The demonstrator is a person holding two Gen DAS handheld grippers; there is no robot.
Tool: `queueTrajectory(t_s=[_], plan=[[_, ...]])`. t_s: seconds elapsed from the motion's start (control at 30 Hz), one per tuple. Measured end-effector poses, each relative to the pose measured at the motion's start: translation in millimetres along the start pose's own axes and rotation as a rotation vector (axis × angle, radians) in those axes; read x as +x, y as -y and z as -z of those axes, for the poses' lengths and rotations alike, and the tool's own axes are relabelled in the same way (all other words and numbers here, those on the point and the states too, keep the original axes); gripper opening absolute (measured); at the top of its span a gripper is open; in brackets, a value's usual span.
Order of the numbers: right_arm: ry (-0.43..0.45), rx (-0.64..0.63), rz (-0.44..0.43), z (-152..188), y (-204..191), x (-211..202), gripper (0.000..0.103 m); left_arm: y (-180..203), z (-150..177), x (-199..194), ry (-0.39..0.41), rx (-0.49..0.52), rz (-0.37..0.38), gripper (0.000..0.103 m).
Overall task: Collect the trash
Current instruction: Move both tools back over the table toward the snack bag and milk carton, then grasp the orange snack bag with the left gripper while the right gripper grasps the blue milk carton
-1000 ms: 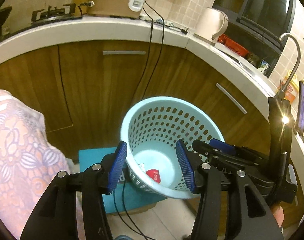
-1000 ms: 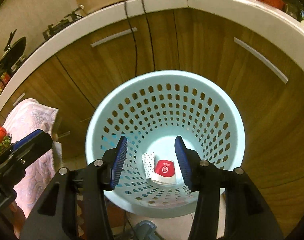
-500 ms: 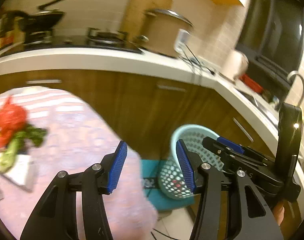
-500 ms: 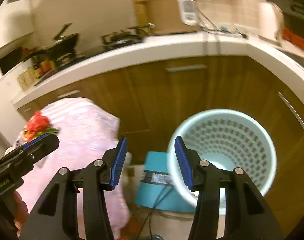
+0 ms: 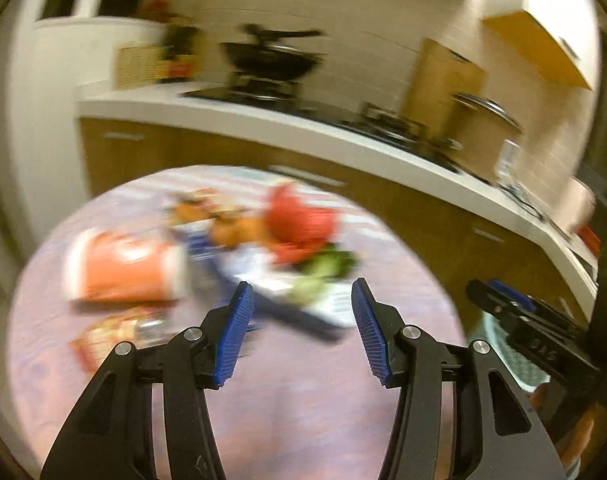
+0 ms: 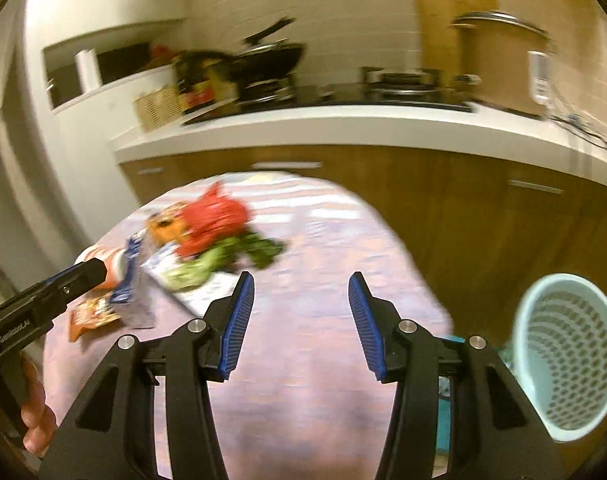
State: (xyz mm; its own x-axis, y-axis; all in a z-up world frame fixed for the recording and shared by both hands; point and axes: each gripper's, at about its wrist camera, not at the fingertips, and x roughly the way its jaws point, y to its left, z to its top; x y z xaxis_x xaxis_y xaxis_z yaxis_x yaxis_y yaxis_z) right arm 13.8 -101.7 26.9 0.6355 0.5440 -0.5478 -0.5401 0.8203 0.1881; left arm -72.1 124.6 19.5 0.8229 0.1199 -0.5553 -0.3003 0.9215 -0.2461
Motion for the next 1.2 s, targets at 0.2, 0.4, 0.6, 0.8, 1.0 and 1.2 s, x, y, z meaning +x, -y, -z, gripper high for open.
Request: queueTrajectory(t_s=[0.2, 0.4, 0.6, 0.8, 1.0, 1.2], plan=[[-0.035, -0.087, -0.086, 6.4, -71.2, 24.1, 0.046, -81.1, 12.3, -14.4, -0.011, -0.117, -0.149, 0.052], [-0.054, -0.164, -0.139, 13.7, -124.1, 40.5, 0.046, -126.6, 19.5, -6.5, -0.062, -0.197, -0.190, 0.053], [-0.118, -0.168, -0.183, 15.3, -151.4, 69.1, 0.046, -144.1, 30.5, 10.3, -0.121, -0.236, -0.161, 0.055], [-0.162, -0.175, -0.157, 14.4, -165.7, 100.8, 0.046, -147.9, 36.4, 17.2, -0.143, -0.238, -0.150, 0.055], [-0.171, -0.147, -0.175, 5.4, -164.7, 100.3, 0.046, -146.4, 36.2, 20.5, -0.153, -0.236, -0.158, 0.055], [-0.202, -0.200, -0.159, 10.5, -179.1, 108.6, 0.047, -148.1, 37.0, 20.1, -0.157, -0.246, -0.157, 0.055]])
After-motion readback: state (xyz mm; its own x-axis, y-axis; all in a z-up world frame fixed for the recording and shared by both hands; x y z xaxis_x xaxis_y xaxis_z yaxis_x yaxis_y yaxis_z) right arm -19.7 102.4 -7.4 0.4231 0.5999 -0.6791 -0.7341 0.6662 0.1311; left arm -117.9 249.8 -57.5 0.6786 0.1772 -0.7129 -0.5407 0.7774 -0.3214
